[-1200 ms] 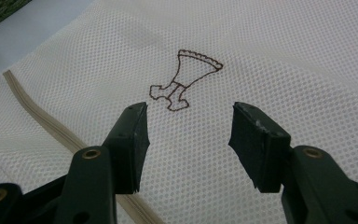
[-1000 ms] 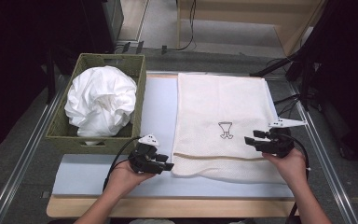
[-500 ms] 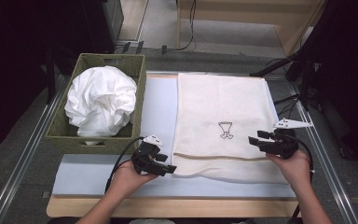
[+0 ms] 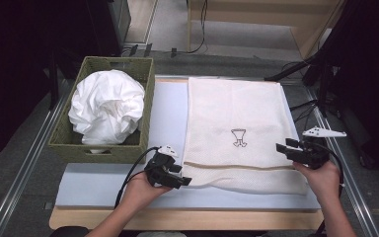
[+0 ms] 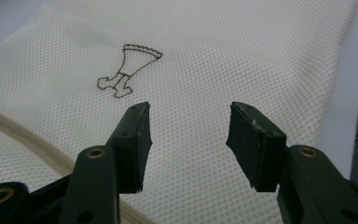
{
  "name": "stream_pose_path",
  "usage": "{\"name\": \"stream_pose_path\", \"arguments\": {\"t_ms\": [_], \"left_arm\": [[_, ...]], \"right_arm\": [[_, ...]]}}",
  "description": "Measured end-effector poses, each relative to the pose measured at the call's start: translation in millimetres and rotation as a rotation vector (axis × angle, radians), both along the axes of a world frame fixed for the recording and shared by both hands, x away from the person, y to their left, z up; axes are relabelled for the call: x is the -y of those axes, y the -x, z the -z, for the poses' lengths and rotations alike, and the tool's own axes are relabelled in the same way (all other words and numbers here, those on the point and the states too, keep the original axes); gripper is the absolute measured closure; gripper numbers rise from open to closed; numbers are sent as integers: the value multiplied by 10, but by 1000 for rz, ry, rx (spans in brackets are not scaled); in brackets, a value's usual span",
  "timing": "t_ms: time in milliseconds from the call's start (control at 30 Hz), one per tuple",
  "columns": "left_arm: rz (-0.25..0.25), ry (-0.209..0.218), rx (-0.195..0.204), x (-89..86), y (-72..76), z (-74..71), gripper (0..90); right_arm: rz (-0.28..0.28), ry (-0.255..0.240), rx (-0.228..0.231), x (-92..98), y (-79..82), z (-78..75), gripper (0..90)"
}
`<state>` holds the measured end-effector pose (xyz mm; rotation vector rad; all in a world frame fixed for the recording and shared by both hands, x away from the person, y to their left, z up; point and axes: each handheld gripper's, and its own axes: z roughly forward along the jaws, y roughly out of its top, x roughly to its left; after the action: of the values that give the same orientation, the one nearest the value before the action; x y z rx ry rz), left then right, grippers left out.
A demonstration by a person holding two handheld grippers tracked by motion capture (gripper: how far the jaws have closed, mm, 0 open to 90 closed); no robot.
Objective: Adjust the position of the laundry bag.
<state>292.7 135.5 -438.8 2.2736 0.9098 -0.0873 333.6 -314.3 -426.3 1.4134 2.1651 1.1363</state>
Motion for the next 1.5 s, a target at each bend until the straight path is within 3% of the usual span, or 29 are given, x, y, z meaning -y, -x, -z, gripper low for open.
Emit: {"name": "stream_pose_path", "arguments": {"t_ms": [200, 467, 633, 967, 1067, 1267, 1500], "left_arm": [[-14, 3, 17, -15, 10, -10, 385], [-37, -9, 0, -34, 18, 22, 391], [-50, -12, -2, -44, 25, 44, 392], [-58, -28, -9, 59, -53, 157, 405], [-66, -17, -11, 59, -68, 163, 417], [-83, -21, 25, 147, -55, 181, 451], [-109, -30, 37, 163, -67, 185, 562]], "right_arm": [[43, 13, -12, 100, -104, 47, 491], [72, 19, -27, 177, -273, 128, 495], [88, -3, -40, 214, -348, 157, 495], [132, 32, -66, 305, -511, 254, 493], [136, 43, -74, 300, -542, 271, 491], [155, 47, -108, 324, -650, 368, 491], [148, 94, -156, 267, -725, 472, 530]]}}
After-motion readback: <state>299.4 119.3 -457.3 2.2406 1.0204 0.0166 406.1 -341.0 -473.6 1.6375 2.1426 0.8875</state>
